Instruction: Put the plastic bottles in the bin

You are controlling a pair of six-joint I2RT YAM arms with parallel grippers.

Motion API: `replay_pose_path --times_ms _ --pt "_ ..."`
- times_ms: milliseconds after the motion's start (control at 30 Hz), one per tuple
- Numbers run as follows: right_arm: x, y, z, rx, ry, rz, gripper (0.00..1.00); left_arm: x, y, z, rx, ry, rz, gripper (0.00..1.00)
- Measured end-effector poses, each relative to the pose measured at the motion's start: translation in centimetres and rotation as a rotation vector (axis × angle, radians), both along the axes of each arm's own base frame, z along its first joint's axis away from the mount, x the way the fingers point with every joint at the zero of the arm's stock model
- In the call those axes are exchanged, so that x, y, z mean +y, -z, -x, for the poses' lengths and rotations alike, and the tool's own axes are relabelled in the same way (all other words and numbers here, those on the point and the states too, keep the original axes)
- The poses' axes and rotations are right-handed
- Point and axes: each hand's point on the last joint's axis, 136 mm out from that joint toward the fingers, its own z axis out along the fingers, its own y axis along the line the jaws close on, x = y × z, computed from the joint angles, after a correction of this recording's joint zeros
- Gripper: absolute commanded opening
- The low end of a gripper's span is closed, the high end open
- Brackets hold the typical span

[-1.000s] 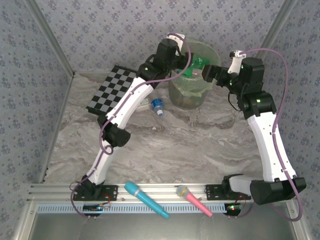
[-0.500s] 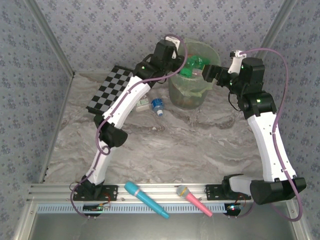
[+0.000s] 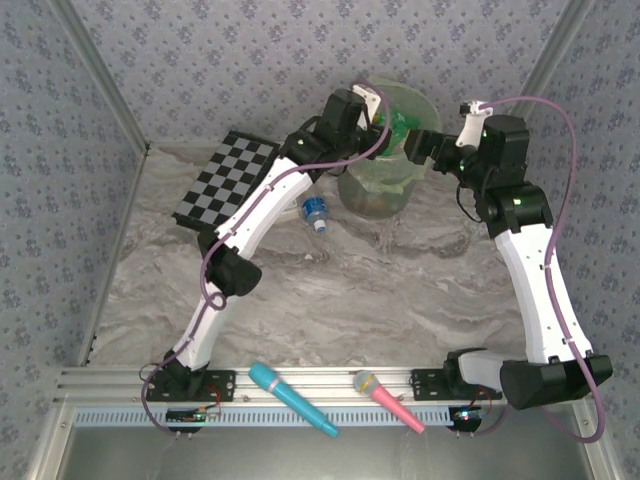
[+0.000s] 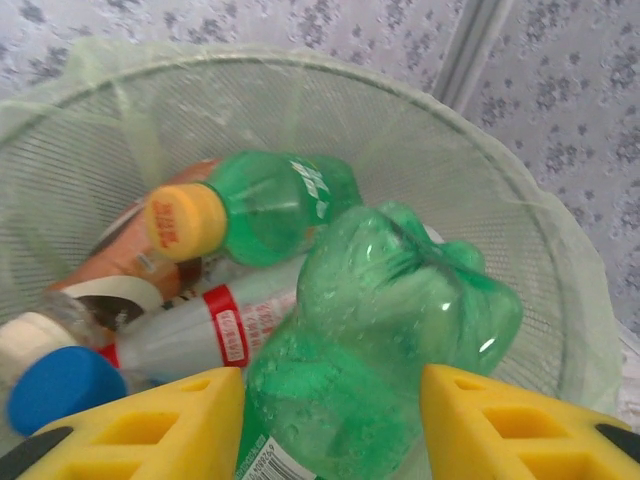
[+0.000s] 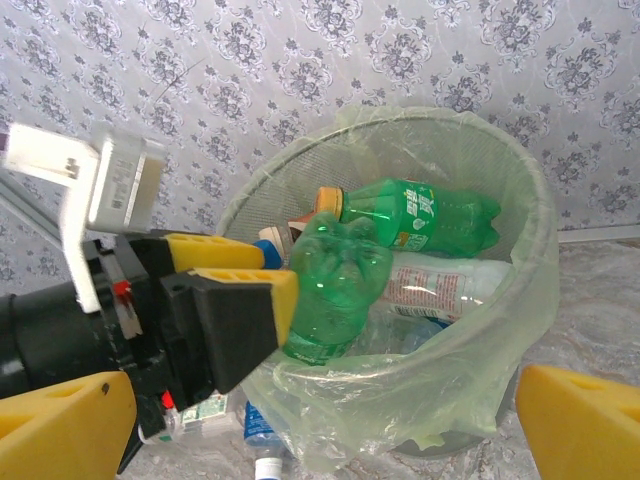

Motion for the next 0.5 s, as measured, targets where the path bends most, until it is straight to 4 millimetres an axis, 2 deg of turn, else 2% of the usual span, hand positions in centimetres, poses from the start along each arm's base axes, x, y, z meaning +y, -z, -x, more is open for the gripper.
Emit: replay_pose_path --times_ms 167,400,500 --pt "0.0 0.0 0.0 0.0 0.001 0.0 1.0 -1.5 1.9 0.5 0.036 0.061 -0.009 0.52" --pt "-0.2 0.1 -0.2 0.008 0.004 -0.008 1.0 -2.0 1.9 1.2 0.034 0.083 -0.015 0.57" --pt "-0.2 0.3 -0.9 0.027 0.003 -0.027 1.0 -1.5 1.3 1.4 0.033 0.074 -0.018 0.6"
